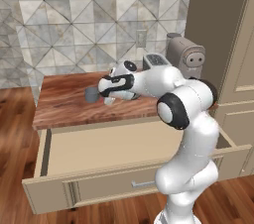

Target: Pick the measuring cup from the drawer and place it on the counter.

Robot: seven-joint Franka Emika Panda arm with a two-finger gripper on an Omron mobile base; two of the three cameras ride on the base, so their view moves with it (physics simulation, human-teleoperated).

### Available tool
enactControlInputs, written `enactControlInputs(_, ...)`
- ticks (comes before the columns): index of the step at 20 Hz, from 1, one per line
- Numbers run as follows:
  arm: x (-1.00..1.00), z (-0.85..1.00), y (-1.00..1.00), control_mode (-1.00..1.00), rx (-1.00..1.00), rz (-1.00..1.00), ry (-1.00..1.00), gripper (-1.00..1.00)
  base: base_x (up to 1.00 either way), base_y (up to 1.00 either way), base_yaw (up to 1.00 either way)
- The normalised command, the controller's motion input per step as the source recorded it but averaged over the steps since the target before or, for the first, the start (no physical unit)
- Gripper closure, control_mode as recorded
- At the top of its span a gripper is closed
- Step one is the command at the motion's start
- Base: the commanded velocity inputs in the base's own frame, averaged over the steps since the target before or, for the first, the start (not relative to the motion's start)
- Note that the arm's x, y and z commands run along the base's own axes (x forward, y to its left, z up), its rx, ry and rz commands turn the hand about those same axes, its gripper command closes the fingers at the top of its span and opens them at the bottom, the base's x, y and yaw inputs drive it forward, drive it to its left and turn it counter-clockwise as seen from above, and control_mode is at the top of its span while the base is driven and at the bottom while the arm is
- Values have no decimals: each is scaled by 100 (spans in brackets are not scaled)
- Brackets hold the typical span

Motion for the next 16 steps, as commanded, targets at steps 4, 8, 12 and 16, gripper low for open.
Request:
enactControlInputs(4,-100,41,-11,-100,0,6,0,-100,0,0,0)
enactControlInputs(8,-100,64,-21,-100,0,0,3,-100,0,0,0)
enactControlInputs(12,-100,90,-33,-100,-1,0,15,-100,0,0,0)
enactControlInputs(16,-100,85,-27,-100,-13,8,15,-100,0,0,0)
